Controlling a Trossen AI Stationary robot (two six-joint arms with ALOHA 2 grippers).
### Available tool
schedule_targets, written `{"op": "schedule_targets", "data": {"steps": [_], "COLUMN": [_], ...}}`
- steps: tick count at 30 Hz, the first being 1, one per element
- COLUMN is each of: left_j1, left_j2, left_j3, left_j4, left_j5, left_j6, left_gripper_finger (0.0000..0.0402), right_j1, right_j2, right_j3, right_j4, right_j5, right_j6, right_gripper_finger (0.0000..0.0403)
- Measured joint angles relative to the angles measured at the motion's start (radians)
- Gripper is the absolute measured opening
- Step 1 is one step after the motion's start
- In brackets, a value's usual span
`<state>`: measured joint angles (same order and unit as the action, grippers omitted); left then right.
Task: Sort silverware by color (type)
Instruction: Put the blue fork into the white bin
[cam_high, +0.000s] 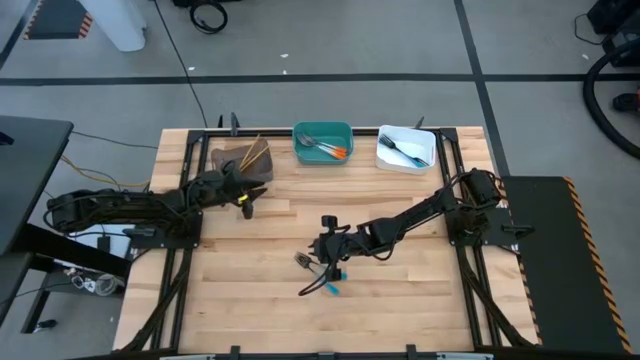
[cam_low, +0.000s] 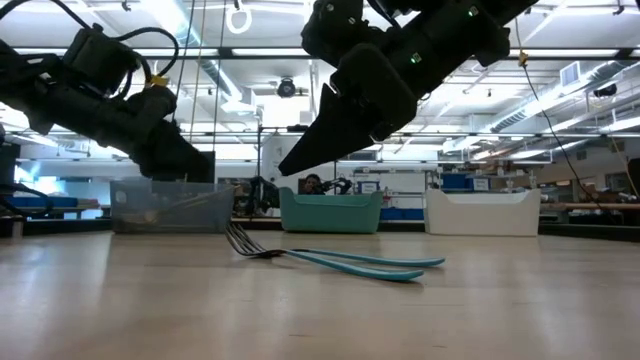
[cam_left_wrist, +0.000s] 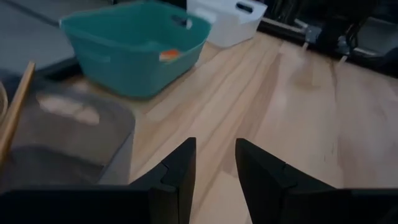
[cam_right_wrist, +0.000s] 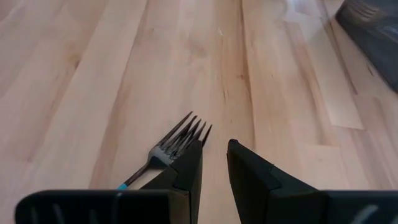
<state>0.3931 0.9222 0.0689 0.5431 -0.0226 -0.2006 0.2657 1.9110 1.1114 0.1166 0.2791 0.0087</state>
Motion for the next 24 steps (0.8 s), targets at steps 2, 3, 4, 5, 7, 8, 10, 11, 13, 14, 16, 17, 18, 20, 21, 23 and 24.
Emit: {"op": "schedule_targets", "data": {"steps": [2,3,4,5,7,8,10,11,13,14,16,17,18,20,21,23,24], "left_j1": [-0.006,-0.012,-0.019,-0.027,-0.042,-0.048,-0.060,-0.066,-0.079,-0.089,-0.113,-0.125,-0.139,-0.166,-0.181,-0.218,-0.240], "left_j2": [0.000,0.000,-0.002,-0.002,-0.002,-0.002,-0.002,-0.003,-0.002,-0.003,-0.003,-0.003,-0.003,-0.003,-0.003,-0.003,-0.003], "left_j3": [0.000,0.000,0.000,0.000,0.000,0.000,0.000,0.005,0.027,0.044,0.089,0.115,0.144,0.206,0.236,0.288,0.307], "left_j4": [0.028,0.043,0.060,0.078,0.108,0.117,0.128,0.116,0.074,0.045,-0.039,-0.093,-0.152,-0.271,-0.328,-0.450,-0.503], "left_j5": [0.004,0.005,0.007,0.008,0.007,0.006,-0.011,-0.024,-0.045,-0.055,-0.089,-0.110,-0.131,-0.163,-0.173,-0.186,-0.191], "left_j6": [0.024,0.034,0.053,0.072,0.111,0.128,0.145,0.157,0.173,0.186,0.214,0.226,0.238,0.252,0.257,0.257,0.255], "left_gripper_finger": [0.0121,0.0121,0.0121,0.0121,0.0121,0.0121,0.0121,0.0121,0.0121,0.0121,0.0121,0.0121,0.0121,0.0121,0.0121,0.0121,0.0121], "right_j1": [0.000,0.000,0.001,0.002,0.007,0.009,0.010,0.010,0.010,0.009,0.009,0.009,0.009,0.009,0.009,0.009,0.009], "right_j2": [0.000,0.000,0.000,0.000,0.000,0.000,0.000,0.000,0.000,0.000,-0.001,-0.001,-0.001,-0.001,-0.001,-0.002,-0.001], "right_j3": [0.000,0.000,0.000,0.000,0.000,0.000,0.000,0.000,0.000,0.000,0.000,0.000,0.000,0.000,0.000,0.015,0.029], "right_j4": [0.000,-0.001,-0.002,-0.004,-0.013,-0.018,-0.020,-0.020,-0.020,-0.020,-0.020,-0.020,-0.021,-0.031,-0.042,-0.098,-0.134], "right_j5": [0.003,0.008,0.012,0.013,0.014,0.014,0.014,0.014,0.014,0.014,0.014,0.014,0.014,0.014,0.014,0.015,0.016], "right_j6": [0.010,0.015,0.020,0.025,0.040,0.044,0.050,0.052,0.057,0.060,0.065,0.070,0.076,0.091,0.099,0.118,0.129], "right_gripper_finger": [0.0083,0.0083,0.0083,0.0083,0.0083,0.0083,0.0083,0.0083,0.0083,0.0083,0.0083,0.0083,0.0083,0.0083,0.0083,0.0083,0.0083]}}
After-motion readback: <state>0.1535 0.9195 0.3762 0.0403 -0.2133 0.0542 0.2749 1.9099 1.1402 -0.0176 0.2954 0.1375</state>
